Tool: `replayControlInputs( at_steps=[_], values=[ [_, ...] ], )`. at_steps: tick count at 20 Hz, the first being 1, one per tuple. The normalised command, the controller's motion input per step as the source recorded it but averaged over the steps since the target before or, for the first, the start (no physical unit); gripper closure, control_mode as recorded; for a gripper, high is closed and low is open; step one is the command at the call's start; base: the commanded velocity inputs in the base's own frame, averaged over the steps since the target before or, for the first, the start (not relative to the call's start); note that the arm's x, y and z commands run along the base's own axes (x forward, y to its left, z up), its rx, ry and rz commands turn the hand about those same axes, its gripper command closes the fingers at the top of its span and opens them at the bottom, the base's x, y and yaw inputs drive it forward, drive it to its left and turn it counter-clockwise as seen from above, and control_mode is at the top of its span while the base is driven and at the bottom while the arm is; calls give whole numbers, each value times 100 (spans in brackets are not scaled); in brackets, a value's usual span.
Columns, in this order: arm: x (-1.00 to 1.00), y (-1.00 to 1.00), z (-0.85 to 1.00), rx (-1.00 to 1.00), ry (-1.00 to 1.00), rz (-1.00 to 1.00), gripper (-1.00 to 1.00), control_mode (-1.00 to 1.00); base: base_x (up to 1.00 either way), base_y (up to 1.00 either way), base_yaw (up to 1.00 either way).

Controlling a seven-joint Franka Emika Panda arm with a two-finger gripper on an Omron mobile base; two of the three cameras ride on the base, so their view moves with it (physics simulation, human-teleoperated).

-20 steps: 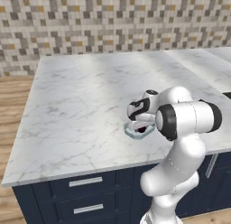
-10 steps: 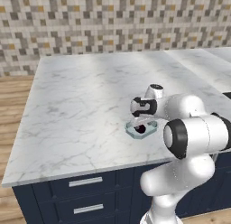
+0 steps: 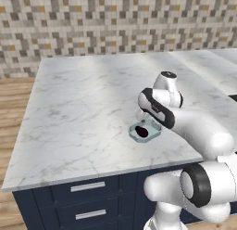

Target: Take the lemon and eggplant out of the freezer and place them in the tupperware container on the counter. Then put the tupperware containing the vegetables back in the freezer.

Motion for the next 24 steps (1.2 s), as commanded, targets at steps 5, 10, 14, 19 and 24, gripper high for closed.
replayControlInputs(
  at_steps=[5,10,14,19,24],
  values=[
    [-76,0,92,0,-3,0,-100,-100,0,0,0],
    [-45,-1,35,0,0,0,-100,100,-40,2,0],
    [0,0,0,0,0,0,-100,100,-100,80,0],
    [0,0,0,0,0,0,-100,100,-90,100,0],
    [0,0,0,0,0,0,-100,100,-19,100,-4]
  ],
)
